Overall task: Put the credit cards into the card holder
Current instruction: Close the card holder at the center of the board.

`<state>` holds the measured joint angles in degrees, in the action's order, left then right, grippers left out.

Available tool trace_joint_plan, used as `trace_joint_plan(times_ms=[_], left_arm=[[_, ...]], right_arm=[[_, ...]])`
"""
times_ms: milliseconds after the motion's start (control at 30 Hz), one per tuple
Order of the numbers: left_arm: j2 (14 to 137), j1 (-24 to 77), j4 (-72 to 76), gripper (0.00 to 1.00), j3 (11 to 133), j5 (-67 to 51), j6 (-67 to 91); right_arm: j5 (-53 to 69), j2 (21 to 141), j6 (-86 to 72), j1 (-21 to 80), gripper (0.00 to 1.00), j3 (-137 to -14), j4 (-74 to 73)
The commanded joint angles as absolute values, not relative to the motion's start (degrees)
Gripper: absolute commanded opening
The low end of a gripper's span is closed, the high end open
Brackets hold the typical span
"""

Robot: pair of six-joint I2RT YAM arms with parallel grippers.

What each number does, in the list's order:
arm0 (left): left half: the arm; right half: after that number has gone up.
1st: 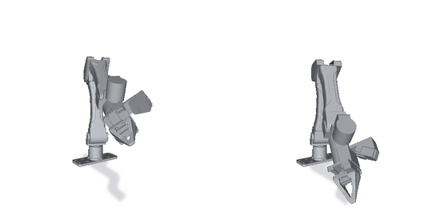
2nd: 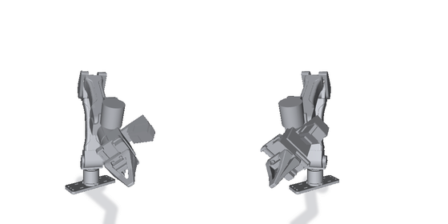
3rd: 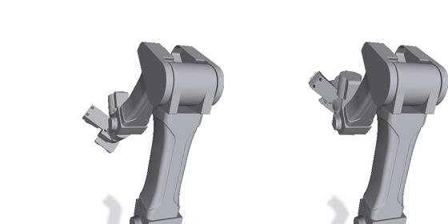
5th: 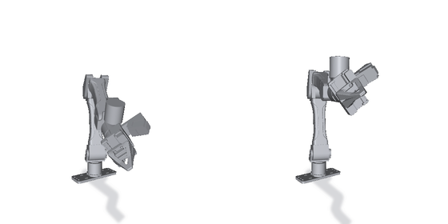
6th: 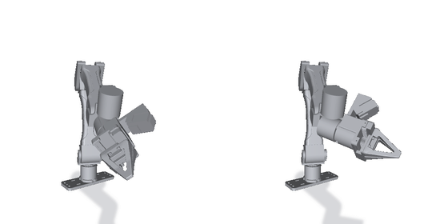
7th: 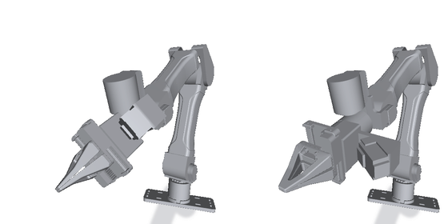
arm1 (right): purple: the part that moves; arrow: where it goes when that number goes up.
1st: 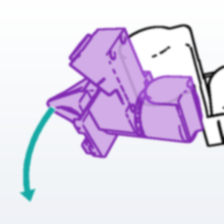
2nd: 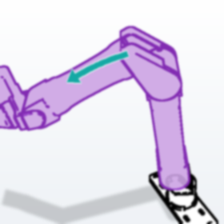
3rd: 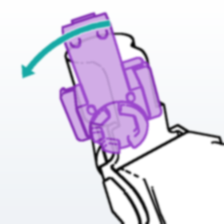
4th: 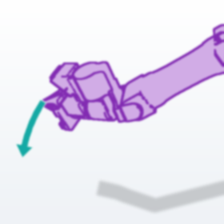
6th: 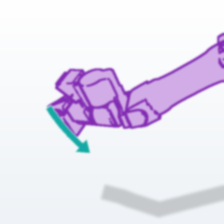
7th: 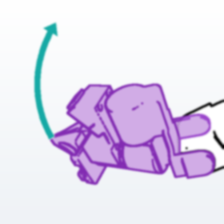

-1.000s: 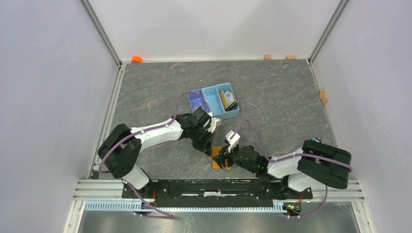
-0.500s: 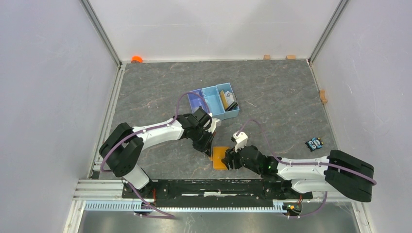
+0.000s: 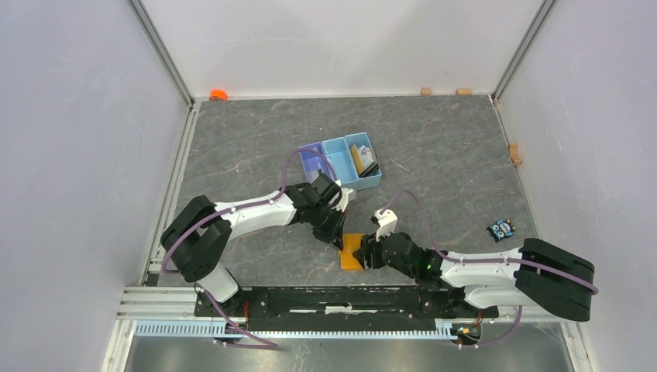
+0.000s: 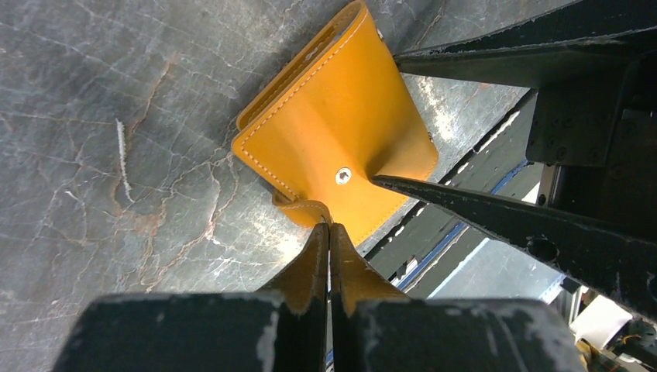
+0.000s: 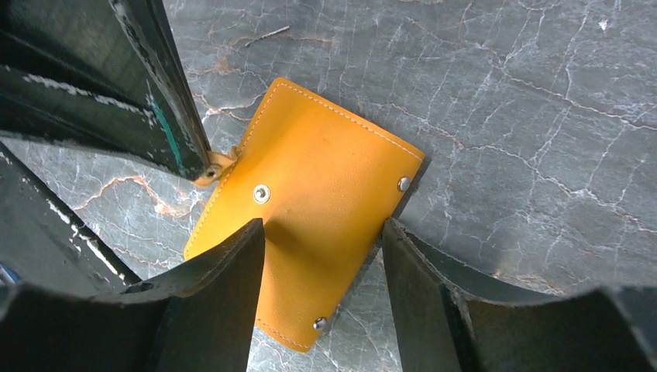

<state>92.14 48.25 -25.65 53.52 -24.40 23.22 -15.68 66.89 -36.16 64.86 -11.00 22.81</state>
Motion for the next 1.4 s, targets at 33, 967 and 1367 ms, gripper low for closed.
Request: trace_joint_plan(times_ms=[33, 967, 1367], left_arm=[[93.7, 49.2, -21.6, 0.02, 55.3, -25.7, 27.2], [96.4, 50.7, -18.1, 0.02, 56.3, -22.5, 30.7], [96.2, 51.9, -24.3, 0.02, 58.0, -18.0, 26.4]], right_arm=[[-15.8, 69.6, -38.4, 65.3, 0.62, -9.3, 21.1], [-17.3, 70.1, -40.5, 66.0, 0.58, -7.1, 21.6], [-17.5, 70.2, -40.6, 66.1, 0.57, -6.9, 21.9]])
